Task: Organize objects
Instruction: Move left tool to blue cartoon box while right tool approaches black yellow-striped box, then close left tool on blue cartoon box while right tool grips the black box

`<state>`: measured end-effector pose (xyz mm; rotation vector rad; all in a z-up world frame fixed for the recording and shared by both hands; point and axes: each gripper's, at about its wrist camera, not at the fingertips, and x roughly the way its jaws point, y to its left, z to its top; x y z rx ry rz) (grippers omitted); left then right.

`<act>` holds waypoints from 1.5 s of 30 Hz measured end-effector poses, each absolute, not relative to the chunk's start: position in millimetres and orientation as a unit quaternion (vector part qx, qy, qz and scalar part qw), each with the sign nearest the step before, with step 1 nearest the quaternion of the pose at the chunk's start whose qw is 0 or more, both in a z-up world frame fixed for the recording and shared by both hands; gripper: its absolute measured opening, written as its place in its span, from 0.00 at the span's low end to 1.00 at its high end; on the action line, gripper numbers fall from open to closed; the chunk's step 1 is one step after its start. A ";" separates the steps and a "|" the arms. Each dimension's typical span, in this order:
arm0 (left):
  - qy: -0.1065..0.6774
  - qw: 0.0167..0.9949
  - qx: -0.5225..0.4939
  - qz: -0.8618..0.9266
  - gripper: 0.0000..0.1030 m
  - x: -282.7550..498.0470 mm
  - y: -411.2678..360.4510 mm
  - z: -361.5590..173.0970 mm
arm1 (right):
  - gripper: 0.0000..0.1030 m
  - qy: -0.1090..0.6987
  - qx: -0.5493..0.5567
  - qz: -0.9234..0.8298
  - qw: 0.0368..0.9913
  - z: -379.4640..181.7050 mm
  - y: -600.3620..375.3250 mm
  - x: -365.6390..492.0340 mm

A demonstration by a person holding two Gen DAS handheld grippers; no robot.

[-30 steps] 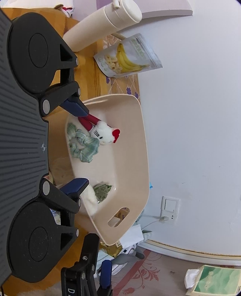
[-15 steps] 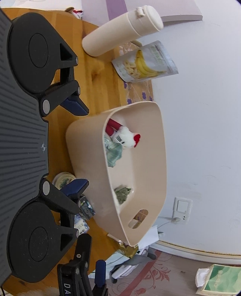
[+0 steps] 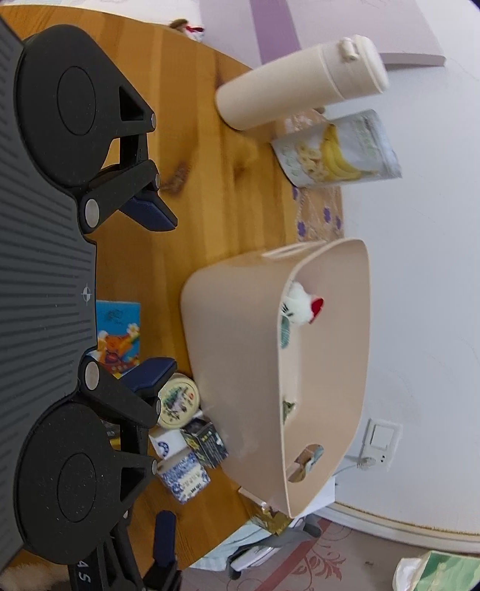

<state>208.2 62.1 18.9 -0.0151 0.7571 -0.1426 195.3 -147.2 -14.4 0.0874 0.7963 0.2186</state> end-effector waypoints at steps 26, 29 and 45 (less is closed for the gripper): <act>0.391 0.918 -0.008 -0.066 0.76 203.0 62.1 -1.2 | 0.96 0.422 0.030 0.080 0.903 -48.3 -111.2 202.6; 0.394 0.916 -0.007 -0.077 0.77 203.4 53.6 -2.3 | 0.96 0.424 0.032 0.069 0.902 -49.5 -121.0 201.9; 0.443 0.890 0.008 -0.108 0.79 212.4 21.5 -24.4 | 0.91 0.417 0.035 0.064 0.906 -49.4 -160.9 207.1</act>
